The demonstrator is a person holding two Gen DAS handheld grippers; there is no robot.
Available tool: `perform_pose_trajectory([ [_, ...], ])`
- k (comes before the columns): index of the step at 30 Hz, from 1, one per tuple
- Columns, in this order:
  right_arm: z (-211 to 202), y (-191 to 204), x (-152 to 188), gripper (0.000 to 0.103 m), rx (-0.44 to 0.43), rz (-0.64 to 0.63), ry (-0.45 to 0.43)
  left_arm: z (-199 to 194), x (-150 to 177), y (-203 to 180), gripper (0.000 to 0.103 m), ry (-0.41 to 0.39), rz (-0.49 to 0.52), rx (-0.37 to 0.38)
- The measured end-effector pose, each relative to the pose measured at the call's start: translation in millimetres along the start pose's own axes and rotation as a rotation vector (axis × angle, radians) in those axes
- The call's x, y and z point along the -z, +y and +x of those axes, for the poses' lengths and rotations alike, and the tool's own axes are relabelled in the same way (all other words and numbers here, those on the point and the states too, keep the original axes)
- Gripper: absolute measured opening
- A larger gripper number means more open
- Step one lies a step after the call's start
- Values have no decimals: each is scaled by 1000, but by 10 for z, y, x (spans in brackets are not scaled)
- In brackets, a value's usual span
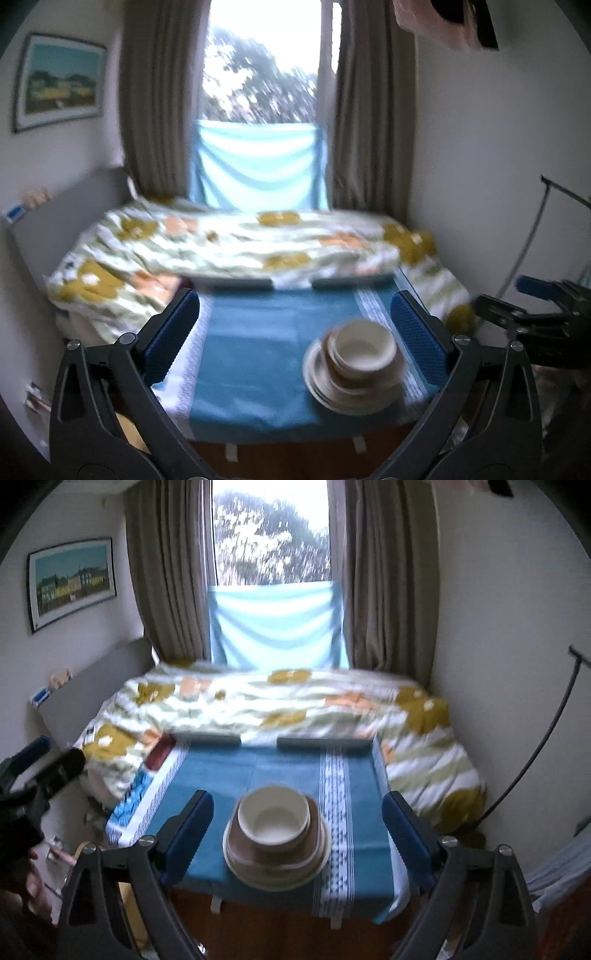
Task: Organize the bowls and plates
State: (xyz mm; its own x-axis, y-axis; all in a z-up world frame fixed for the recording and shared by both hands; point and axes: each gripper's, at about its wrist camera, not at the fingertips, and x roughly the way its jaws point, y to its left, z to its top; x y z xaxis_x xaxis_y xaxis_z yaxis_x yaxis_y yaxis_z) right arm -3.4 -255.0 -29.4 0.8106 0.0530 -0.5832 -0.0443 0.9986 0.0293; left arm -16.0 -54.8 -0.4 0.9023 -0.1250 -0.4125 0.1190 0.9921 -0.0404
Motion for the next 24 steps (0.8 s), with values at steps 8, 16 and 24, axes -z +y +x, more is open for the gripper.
perform_pose_trajectory([
  [8,-198,190,14,102,71,-5,-152,-139,14,182,103,-35,32,-16],
  [16,-265,276,90,102,103,11,-177,-224,98,207,103,-48,55,-20],
  [24,-277,287,86,102,114,21,-167,-224,101,187,103,-53,58,-11],
])
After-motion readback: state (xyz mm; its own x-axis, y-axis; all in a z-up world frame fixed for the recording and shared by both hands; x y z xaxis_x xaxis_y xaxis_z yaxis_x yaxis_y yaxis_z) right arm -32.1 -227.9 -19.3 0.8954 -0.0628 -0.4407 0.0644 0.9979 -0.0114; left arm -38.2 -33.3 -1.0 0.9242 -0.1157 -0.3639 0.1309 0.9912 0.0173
